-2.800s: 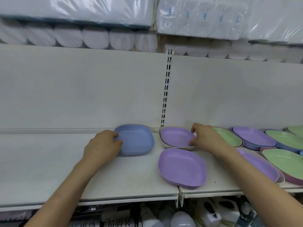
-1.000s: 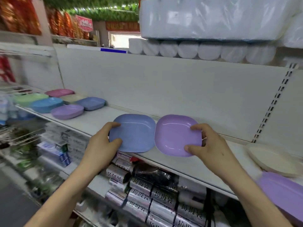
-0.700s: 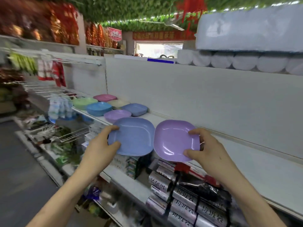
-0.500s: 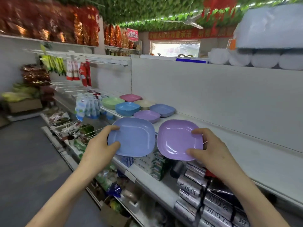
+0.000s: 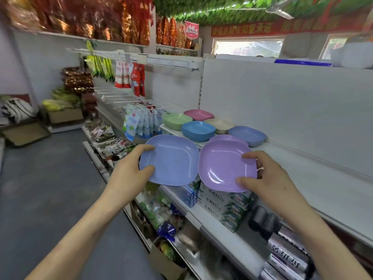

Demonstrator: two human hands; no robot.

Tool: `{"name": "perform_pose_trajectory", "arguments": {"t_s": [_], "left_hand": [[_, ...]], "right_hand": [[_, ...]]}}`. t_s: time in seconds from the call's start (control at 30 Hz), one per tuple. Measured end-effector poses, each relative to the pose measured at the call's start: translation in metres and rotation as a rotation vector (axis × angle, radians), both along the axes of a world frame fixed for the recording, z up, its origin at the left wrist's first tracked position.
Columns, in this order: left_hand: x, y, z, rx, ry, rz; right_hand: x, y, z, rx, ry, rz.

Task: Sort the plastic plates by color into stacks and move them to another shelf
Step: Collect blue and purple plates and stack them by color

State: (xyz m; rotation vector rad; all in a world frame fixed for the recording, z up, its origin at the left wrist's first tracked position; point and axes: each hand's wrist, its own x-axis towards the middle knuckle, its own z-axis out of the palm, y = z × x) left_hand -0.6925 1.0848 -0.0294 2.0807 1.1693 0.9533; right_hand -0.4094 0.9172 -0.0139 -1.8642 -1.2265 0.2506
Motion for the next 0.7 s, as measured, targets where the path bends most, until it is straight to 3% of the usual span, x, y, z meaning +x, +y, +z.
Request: {"name": "perform_pose_trajectory", "arguments": {"t_s": [0.37,0.7], "left_hand": [[0.066,0.12,0.028,0.095,-0.02,-0.065],[0.141,0.179,0.03,0.121,-0.045,-0.241]], "right_hand": [[0.052,0.101,0.02,0.08,0.029,-0.052],[0.097,0.111,0.022,0.089,0.041,-0.222]]}}
